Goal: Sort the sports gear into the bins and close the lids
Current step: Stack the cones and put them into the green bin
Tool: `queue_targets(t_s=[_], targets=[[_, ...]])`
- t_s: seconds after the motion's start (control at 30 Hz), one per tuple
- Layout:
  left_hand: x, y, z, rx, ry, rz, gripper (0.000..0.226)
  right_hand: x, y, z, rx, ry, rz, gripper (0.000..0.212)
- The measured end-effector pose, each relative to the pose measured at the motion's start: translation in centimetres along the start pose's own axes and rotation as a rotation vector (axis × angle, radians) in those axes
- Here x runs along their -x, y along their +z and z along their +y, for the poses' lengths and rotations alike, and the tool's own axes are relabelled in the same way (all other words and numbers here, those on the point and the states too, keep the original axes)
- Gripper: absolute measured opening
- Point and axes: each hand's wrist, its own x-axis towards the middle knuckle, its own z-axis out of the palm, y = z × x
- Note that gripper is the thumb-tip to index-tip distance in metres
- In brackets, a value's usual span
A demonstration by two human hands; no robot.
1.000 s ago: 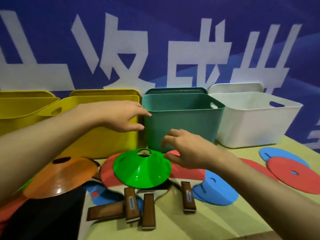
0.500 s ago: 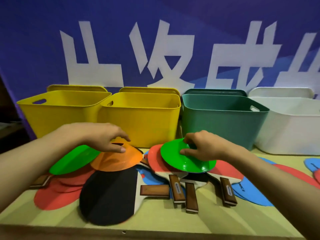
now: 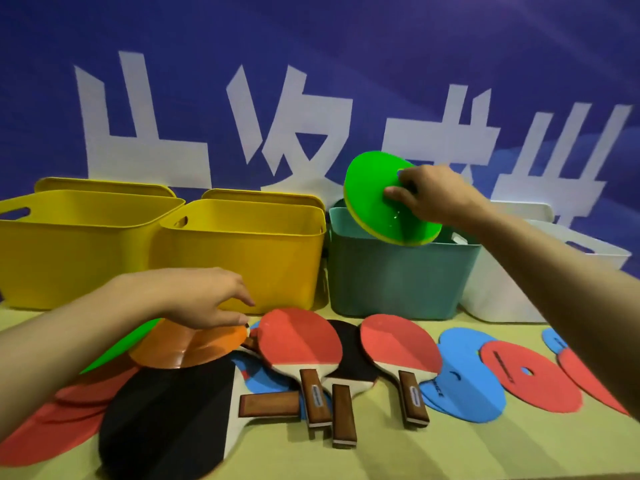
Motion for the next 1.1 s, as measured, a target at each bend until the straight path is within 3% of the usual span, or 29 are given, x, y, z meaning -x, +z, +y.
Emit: queue_targets(t_s=[0.1,0.37,0.47,0.7,0.83,0.93,1.1], targets=[[0.0,-0.1,-0.4,-0.001,-0.004,0.012,0.052,-3.5,0.4,1.5,0.083,0.065,-0.066,0.046],[0.7,-0.1,-1.7,0.002,-0.046,-0.016,0.046,-6.6,8.4,4.0,0.142,0.225,-0.276,0.044],[1.8,0.0,-2.9,-0.005,-0.079,-0.037,0.045,-4.8,9.8,3.2,0.173,0.203,-0.225,0.038],[4.2,0.8,-5.7,-0.011,-0.228,-0.063,0.055,-1.2,8.7,-2.7,0.141,-0.084,0.025,0.025],[6.5,2.3,-6.4,-0.083,-0.444,-0.243,0.095,0.4,7.7,-8.1,-0.093,-0.367,0.145,0.024],[8.8,3.6,-7.4,-0.076,-0.552,-0.327,0.123,0.8,8.1,-12.7,-0.235,-0.502,0.071,0.022],[12.3,5.3,-9.1,-0.011,-0.546,-0.304,0.114,1.4,11.4,-22.3,-0.337,-0.575,-0.277,0.043]])
